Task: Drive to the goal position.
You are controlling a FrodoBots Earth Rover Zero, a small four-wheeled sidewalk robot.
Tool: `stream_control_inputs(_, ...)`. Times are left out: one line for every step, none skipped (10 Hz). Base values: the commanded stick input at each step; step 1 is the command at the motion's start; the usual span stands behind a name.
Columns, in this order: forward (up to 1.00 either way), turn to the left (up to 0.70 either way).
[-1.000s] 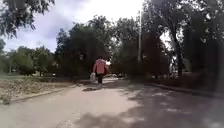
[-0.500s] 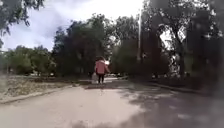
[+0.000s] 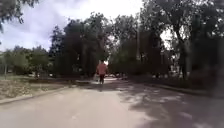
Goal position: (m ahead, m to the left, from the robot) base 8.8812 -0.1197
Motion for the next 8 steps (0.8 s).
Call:
stream_control_inputs(0.7, 0.0)
stream_control_inputs(0.7, 0.0)
stream_control_inputs(0.7, 0.0)
stream_control_inputs(0.7, 0.0)
stream_control_inputs(0.7, 0.0)
stream_control_inputs(0.7, 0.0)
stream_control_inputs(0.7, 0.0)
stream_control_inputs(0.7, 0.0)
